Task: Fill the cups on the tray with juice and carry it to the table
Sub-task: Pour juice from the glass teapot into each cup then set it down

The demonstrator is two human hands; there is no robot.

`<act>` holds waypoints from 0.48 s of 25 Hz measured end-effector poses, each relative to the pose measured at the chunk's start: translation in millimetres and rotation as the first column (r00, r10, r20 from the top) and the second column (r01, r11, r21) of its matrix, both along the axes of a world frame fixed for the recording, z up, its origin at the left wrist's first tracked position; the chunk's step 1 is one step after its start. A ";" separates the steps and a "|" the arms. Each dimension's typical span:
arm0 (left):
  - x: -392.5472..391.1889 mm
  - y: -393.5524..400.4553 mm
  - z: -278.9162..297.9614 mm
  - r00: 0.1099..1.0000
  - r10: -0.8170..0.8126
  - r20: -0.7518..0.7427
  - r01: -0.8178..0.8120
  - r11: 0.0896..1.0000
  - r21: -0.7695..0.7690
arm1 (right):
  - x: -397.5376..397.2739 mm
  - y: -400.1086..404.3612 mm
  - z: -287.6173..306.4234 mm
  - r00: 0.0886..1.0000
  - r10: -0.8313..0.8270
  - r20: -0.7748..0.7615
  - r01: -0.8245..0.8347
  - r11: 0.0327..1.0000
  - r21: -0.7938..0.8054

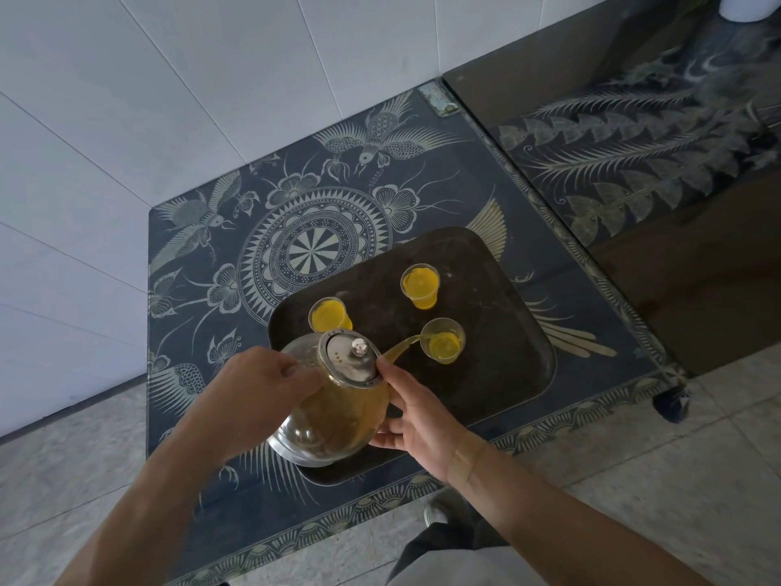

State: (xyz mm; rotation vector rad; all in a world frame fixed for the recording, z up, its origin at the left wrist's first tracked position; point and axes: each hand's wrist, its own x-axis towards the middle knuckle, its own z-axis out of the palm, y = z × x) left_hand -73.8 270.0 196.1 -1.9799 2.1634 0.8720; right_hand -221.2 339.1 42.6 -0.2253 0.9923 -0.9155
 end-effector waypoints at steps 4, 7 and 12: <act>1.6 -2.5 -0.6 1.000 -0.005 0.008 0.005 1.000 0.005 | 1.8 -0.5 -1.6 1.000 0.006 0.004 -0.006 1.000 0.011; 2.9 -3.4 -0.2 1.000 -0.016 0.015 0.016 1.000 0.009 | 3.7 -0.5 -2.5 1.000 0.018 0.002 -0.018 1.000 0.014; 3.6 -4.7 1.6 0.999 -0.033 0.025 0.033 0.999 0.018 | 6.8 0.6 -4.1 0.999 0.044 -0.003 -0.044 0.999 0.016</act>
